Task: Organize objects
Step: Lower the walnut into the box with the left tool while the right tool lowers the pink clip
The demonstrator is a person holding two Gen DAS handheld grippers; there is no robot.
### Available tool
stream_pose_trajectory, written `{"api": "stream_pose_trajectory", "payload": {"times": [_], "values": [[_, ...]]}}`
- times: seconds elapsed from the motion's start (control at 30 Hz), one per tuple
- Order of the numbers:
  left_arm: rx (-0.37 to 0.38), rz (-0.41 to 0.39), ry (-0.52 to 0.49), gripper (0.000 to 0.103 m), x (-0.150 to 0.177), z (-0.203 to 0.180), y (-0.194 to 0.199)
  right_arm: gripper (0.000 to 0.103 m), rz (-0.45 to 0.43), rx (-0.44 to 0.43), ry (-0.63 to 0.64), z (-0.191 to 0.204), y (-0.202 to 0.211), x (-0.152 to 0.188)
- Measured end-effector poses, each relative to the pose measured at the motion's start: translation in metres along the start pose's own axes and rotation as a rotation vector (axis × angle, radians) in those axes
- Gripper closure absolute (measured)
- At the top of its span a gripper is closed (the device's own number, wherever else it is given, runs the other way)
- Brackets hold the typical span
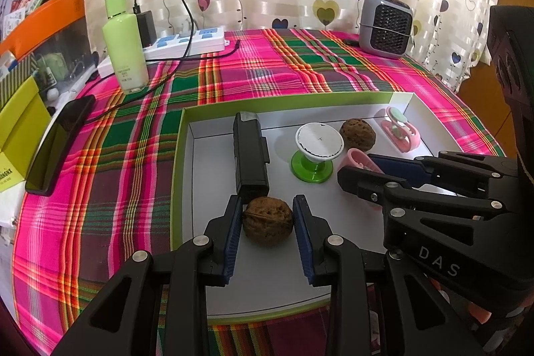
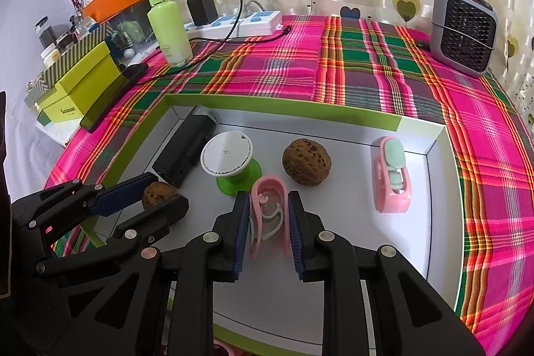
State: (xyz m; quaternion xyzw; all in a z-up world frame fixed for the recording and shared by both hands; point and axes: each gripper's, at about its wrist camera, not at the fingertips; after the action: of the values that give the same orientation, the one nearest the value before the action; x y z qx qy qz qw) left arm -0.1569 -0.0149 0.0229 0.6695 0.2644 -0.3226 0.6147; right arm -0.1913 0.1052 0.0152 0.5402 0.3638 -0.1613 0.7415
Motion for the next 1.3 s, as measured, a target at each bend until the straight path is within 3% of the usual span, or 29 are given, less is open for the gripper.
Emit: {"api": "stream_pose_trajectory", "payload": {"times": [0.53, 0.8, 0.93, 1.3], "values": [[0.000, 0.000, 0.001, 0.073, 0.000, 0.000, 0.001, 0.078, -0.002, -0.012, -0.018, -0.002, 0.000, -0.001], [-0.008, -0.001, 0.001, 0.066, 0.000, 0.002, 0.002, 0.068, -0.004, -0.013, -0.052, -0.008, 0.001, -0.001], [0.001, 0.001, 0.001, 0.059, 0.001, 0.000, 0.004, 0.067, -0.002, -0.019, -0.066, -0.011, 0.002, -0.001], [-0.011, -0.004, 0.005, 0.057, 0.004, -0.002, 0.012, 0.067, -0.012, -0.019, -0.067, -0.013, 0.009, 0.002]]}}
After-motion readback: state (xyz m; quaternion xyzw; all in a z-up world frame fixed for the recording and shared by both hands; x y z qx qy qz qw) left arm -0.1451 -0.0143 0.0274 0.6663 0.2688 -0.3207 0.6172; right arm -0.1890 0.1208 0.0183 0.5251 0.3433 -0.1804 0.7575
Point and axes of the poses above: each gripper's, at about its wrist camera, not at the fingertips, and y roughly against the way its jaws point, z to its left, x to its underside, and after that the axes turned 8 degrees about -z, right-handed
